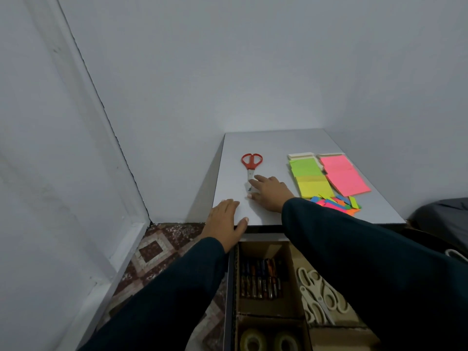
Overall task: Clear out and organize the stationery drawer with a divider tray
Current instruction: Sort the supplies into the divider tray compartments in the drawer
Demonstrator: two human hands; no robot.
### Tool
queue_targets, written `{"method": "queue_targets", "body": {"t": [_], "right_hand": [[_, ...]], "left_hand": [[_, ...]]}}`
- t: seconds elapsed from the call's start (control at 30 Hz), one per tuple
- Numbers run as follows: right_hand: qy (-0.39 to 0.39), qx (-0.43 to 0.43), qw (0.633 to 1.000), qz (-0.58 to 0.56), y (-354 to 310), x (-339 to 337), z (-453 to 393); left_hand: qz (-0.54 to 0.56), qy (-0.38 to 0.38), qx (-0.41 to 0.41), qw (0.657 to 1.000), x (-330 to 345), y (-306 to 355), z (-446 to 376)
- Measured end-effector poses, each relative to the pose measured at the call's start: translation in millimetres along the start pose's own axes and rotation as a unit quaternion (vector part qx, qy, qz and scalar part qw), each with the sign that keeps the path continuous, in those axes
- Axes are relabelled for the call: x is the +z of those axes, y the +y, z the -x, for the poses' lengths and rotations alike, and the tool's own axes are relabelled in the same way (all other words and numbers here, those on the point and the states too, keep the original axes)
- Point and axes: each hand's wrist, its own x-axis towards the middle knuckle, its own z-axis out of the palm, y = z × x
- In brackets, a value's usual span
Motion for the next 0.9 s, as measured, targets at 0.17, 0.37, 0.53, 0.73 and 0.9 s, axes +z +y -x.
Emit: {"method": "queue_targets", "body": {"t": [0.17,0.37,0.53,0.73,0.9], "right_hand": [[-0.007,0.003,0.999,0.039,-5.2,2.3,-4.0],[0.057,0.060,0.996,-0.012,-2.3,-0.5,3.9],[0.073,0.114,0.989,-0.052,-1.8,-5.4,16.0],[-0.004,0.159,0.983,-0.094,-2.4,-21.3,32.6],[-0.023,0.159,0.983,-0.084,1.1,-25.0,51.3]], "left_hand": [[-0.018,-0.018,-0.007,1.000,-1.5,-1.0,-2.1],[-0.004,-0.009,-0.014,1.000,0.1,0.5,0.4],[0.012,-0.021,-0.026,0.999,-2.9,2.8,-0.4],[0.019,-0.019,-0.026,0.999,-5.8,8.4,9.7],[0.036,0.002,-0.020,0.999,-7.0,13.0,23.8]]}}
